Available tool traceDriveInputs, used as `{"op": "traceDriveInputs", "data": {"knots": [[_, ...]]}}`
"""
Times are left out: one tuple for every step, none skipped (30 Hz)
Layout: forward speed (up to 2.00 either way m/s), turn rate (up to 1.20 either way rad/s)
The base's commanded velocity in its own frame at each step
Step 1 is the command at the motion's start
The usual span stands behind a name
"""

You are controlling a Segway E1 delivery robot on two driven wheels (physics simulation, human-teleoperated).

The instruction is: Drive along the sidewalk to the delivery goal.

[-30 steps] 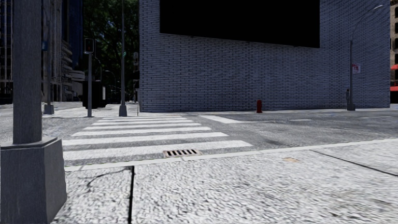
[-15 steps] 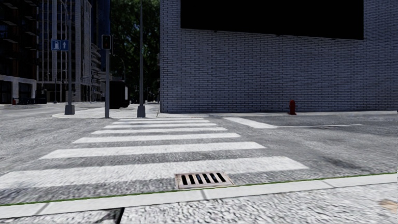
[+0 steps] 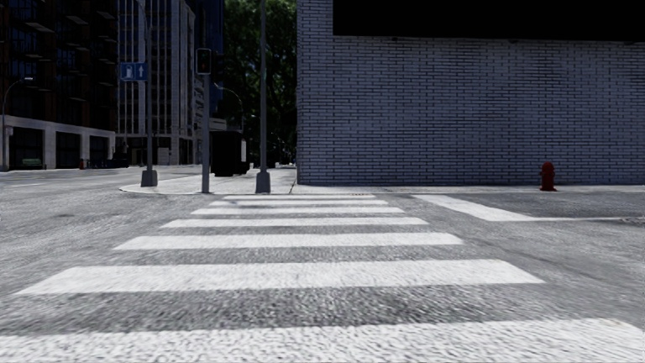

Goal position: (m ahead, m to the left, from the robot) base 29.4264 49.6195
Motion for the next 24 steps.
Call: {"op": "traceDriveInputs", "data": {"knots": [[2.0,0.38],[2.0,0.38],[2.0,0.38],[2.0,0.38],[1.94,0.38],[1.9,0.38],[1.9,0.38],[1.87,0.38],[1.84,0.38],[1.8,0.3],[1.78,0.24],[1.77,0.07],[1.77,0.07],[1.77,0.0],[1.77,0.0],[1.73,0.0],[1.73,0.0],[1.67,0.0],[1.64,0.0],[1.59,0.0],[1.56,0.0],[1.56,0.0],[1.55,0.0],[1.55,0.0]]}}
